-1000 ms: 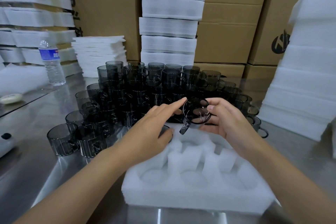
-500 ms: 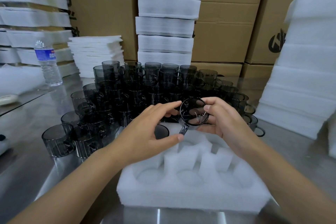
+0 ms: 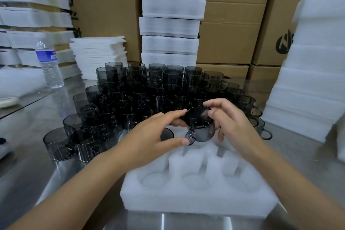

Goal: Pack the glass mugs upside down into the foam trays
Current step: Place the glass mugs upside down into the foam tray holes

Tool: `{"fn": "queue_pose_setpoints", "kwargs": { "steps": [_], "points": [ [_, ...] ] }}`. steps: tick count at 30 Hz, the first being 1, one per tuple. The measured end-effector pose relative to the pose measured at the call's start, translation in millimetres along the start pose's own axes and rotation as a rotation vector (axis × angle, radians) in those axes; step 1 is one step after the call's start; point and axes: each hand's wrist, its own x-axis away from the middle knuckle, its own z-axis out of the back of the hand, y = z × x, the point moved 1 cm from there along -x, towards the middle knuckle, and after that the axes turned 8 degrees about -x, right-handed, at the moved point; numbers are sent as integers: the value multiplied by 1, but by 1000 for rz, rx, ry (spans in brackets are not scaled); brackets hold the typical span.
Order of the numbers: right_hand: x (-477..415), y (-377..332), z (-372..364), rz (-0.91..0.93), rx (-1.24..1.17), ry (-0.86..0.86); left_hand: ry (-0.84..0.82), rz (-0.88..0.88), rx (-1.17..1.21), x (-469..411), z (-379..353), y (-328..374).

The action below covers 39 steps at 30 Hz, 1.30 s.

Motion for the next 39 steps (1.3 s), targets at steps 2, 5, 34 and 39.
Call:
{"fn": "queue_pose_setpoints", "kwargs": {
  "steps": [2, 5, 34, 39],
  "points": [
    [0, 0, 1, -6, 11, -2, 1, 8, 34, 0, 0, 0],
    [-1, 0, 1, -11, 23, -30, 20, 29, 88, 1, -1, -2],
    [3, -2, -6, 168, 254, -57, -13, -31, -22, 3, 0, -4],
    [4, -4, -6, 155, 264, -67, -26, -31, -33, 3, 1, -5]
  ]
}}
